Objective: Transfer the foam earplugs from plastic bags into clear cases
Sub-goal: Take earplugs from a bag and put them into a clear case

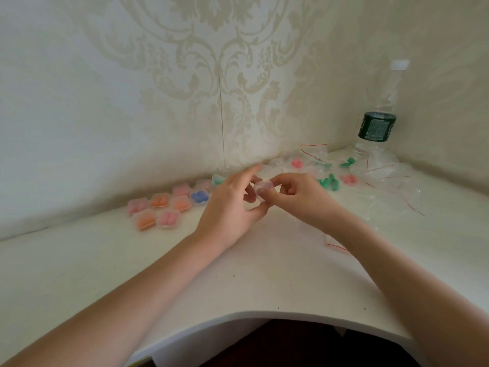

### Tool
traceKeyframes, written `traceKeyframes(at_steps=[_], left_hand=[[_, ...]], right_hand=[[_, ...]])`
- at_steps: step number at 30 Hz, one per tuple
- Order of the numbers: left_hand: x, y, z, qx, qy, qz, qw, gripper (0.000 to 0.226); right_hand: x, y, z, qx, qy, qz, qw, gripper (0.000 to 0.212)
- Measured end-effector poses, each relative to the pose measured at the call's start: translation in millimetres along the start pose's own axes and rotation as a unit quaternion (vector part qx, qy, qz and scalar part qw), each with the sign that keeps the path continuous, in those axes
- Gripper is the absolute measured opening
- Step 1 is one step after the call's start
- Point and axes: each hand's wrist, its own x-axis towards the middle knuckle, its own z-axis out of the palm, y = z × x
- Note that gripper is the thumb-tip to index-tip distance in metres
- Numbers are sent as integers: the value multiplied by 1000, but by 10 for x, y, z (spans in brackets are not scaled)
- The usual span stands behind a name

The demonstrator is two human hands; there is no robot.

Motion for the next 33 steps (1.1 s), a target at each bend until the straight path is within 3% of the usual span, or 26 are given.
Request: traceKeyframes(at_steps=[4, 5, 7, 9, 14, 18, 25, 31, 33], left_hand=[[39, 81, -28, -148, 35, -115, 982, 31], [60, 77, -53, -230, 25, -171, 958, 25], [103, 61, -123, -413, -30, -281, 866, 16], [141, 47, -184, -506, -72, -333, 793, 11], [129, 106, -181, -596, -94, -347, 718, 22], [117, 116, -158, -642, -57, -403, 650, 26], [125, 67, -156, -652, -37, -414, 633, 22], [110, 37, -149, -634, -44, -396, 663, 24], [109, 19, -153, -588, -45, -376, 715, 30]], right_hand=[[3, -1, -1, 46, -13, -20, 999, 25], [8, 0, -1, 68, -6, -23, 997, 26], [15, 4, -10, 98, 9, -38, 994, 27], [3, -6, -12, 109, 2, -80, 991, 29], [-4, -9, 8, 98, 2, -118, 988, 28], [-27, -13, 32, 24, 12, -157, 987, 28], [-30, 2, 83, -110, 63, -232, 964, 32], [-31, -2, 101, -128, 66, -222, 964, 31], [-40, -9, 95, -100, 62, -191, 975, 28]])
